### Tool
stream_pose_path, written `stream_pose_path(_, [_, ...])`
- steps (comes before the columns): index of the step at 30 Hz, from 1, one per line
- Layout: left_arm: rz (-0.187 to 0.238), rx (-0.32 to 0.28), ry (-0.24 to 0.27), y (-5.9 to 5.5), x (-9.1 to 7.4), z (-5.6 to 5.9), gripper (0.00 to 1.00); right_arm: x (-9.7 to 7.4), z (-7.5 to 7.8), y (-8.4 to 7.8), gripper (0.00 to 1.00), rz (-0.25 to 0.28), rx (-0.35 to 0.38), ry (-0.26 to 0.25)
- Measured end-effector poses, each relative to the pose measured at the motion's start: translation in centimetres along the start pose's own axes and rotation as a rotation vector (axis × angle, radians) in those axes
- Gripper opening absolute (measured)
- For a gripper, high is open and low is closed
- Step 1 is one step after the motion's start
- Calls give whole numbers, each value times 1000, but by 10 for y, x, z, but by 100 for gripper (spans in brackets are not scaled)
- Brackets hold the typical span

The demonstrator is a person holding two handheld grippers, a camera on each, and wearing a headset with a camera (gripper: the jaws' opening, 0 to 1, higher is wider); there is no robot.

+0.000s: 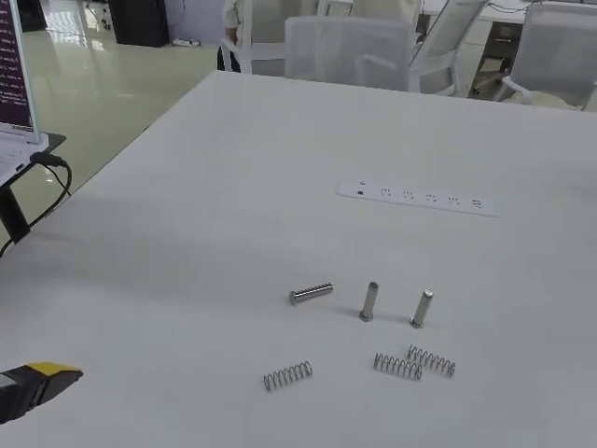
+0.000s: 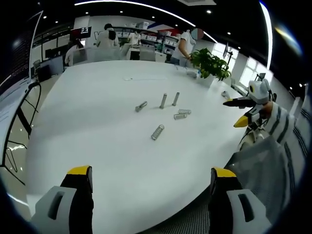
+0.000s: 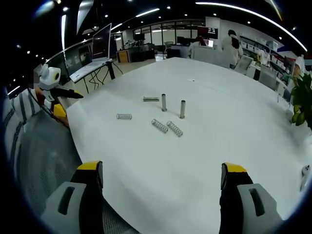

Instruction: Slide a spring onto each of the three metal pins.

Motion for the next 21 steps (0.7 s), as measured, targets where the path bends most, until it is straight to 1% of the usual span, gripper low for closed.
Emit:
stream_pose_path(2, [13, -13, -5, 2, -3, -1, 98, 0, 1, 0, 99, -2, 0, -1])
stream_pose_path(3, [14, -13, -4, 2, -4, -2, 98, -1, 1, -1, 99, -2, 1, -1])
stream_pose_path(4, [25, -13, -4, 4, -6, -2, 98, -1, 2, -1, 99, -4, 2, 0])
stream_pose_path(7, [77, -46, -26, 10, -10, -3, 98, -2, 2, -1, 99, -4, -2, 0])
stream_pose_path(10, [101, -58, -34, 14, -14, -4, 97, -2, 2, 0, 99, -2, -2, 1])
stream_pose_path(14, [119, -61, -33, 19, -16, -6, 98, -2, 1, 0, 99, -1, -3, 2])
stream_pose_path(16, [139, -75, -40, 21, -17, -6, 97, -2, 0, 1, 99, -1, -4, 3])
stream_pose_path(21, [131, -65, -39, 23, -15, -7, 96, -3, 0, 2, 99, 3, -6, 1])
Point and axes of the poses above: the centre of the closed fingertips' face, and the gripper's own axes: x roughly forward along the fingers, z roughly to its right, y roughly out of its top, the point moved 7 cm from there along -x, roughly backward along the fingers, and after that the axes turned 13 degrees about -z, right-handed, at the moved point
